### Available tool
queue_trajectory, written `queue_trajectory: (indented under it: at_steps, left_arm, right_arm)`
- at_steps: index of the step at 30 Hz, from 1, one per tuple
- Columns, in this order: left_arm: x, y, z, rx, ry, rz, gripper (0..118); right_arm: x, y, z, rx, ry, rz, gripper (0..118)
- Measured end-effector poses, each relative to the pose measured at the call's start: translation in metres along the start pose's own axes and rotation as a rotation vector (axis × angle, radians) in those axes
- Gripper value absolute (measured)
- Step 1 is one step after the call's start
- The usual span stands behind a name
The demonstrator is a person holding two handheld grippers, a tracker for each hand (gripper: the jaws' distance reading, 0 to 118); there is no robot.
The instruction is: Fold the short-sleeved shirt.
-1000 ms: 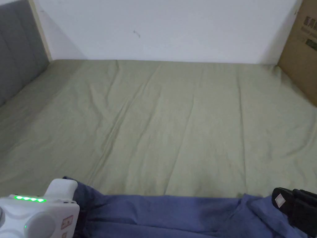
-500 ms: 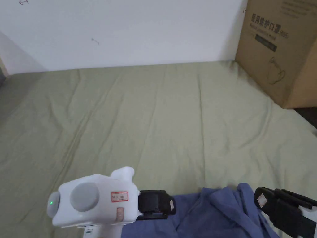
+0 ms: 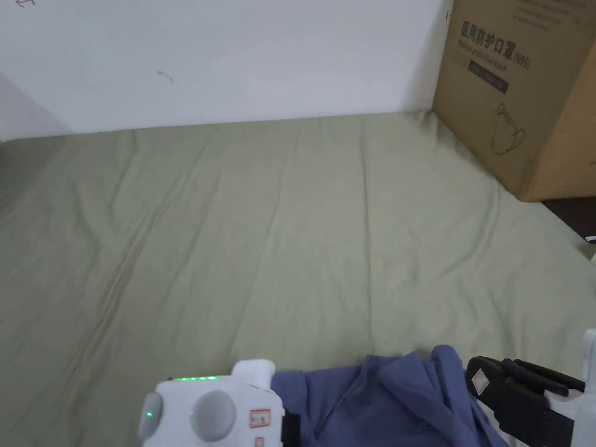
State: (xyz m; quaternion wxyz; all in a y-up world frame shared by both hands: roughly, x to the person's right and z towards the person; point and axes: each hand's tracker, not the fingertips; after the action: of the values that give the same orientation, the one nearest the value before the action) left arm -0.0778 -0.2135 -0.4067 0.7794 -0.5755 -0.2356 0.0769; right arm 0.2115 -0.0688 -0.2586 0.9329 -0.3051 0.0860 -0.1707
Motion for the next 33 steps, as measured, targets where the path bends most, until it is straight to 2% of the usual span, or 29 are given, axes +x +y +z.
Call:
queue_trajectory:
  at_steps: [2, 3, 5, 6, 7, 9, 12, 14, 15, 16, 18, 19, 20, 23, 25, 28, 30, 31, 32, 33]
  left_arm:
    - [0.015, -0.005, 0.010, 0.079, 0.038, -0.051, 0]
    - [0.018, -0.004, 0.021, 0.088, -0.076, -0.047, 0]
    - [0.017, -0.006, 0.041, 0.084, -0.514, 0.027, 0]
    - [0.009, -0.010, 0.061, 0.118, -0.681, 0.059, 0]
    - [0.005, -0.012, 0.078, 0.186, -0.689, 0.050, 0]
    - [-0.014, -0.012, 0.111, 0.297, -0.564, 0.048, 0]
    - [-0.083, -0.018, 0.139, 0.366, -0.547, 0.220, 3]
    - [-0.132, -0.028, 0.144, 0.381, -0.560, 0.364, 15]
    - [-0.156, -0.035, 0.143, 0.384, -0.567, 0.448, 15]
    - [-0.178, -0.042, 0.141, 0.378, -0.592, 0.507, 39]
    - [-0.209, -0.054, 0.134, 0.364, -0.586, 0.584, 100]
    - [-0.222, -0.061, 0.130, 0.380, -0.592, 0.597, 109]
    - [-0.232, -0.065, 0.126, 0.381, -0.608, 0.605, 109]
    - [-0.249, -0.076, 0.096, 0.322, -0.745, 0.671, 110]
    - [-0.248, -0.075, 0.066, 0.222, -0.810, 0.683, 110]
    - [-0.226, -0.057, 0.037, 0.161, -1.002, 0.592, 109]
    - [-0.230, -0.041, 0.012, 0.095, -0.987, 0.552, 107]
    - [-0.230, -0.034, 0.006, 0.074, -0.968, 0.531, 95]
    - [-0.232, -0.029, 0.007, 0.059, -0.897, 0.553, 63]
    - [-0.233, -0.023, 0.005, 0.015, -0.740, 0.554, 13]
  right_arm:
    - [-0.001, 0.000, 0.000, -0.003, -0.003, 0.006, 1]
    - [-0.002, 0.001, 0.000, -0.004, -0.002, 0.005, 1]
    - [-0.004, 0.002, -0.001, -0.005, 0.005, -0.001, 1]
    - [-0.006, 0.003, -0.003, -0.007, 0.009, 0.002, 1]
    - [-0.009, 0.003, -0.004, -0.009, 0.011, 0.008, 1]
    - [-0.012, 0.005, -0.006, -0.014, 0.015, 0.015, 1]
    - [-0.016, 0.005, -0.010, -0.027, 0.026, 0.009, 1]
    - [-0.019, 0.003, -0.014, -0.036, 0.032, 0.008, 1]
    - [-0.020, 0.002, -0.017, -0.044, 0.033, 0.012, 1]
    - [-0.022, 0.000, -0.019, -0.049, 0.031, 0.016, 1]
    - [-0.023, -0.002, -0.022, -0.056, 0.065, -0.015, 1]
    - [-0.023, -0.002, -0.026, -0.077, 0.083, -0.044, 1]
    - [-0.023, -0.001, -0.029, -0.089, 0.079, -0.052, 1]
    - [-0.028, -0.001, -0.038, -0.109, 0.054, -0.052, 1]
    - [-0.033, 0.000, -0.043, -0.120, 0.044, -0.042, 1]
    - [-0.041, 0.001, -0.048, -0.135, 0.044, -0.021, 1]
    - [-0.047, 0.002, -0.050, -0.143, 0.047, -0.005, 1]
    - [-0.050, 0.002, -0.050, -0.145, 0.049, 0.001, 1]
    - [-0.053, 0.002, -0.049, -0.148, 0.054, 0.007, 1]
    - [-0.054, 0.002, -0.049, -0.150, 0.060, 0.012, 1]
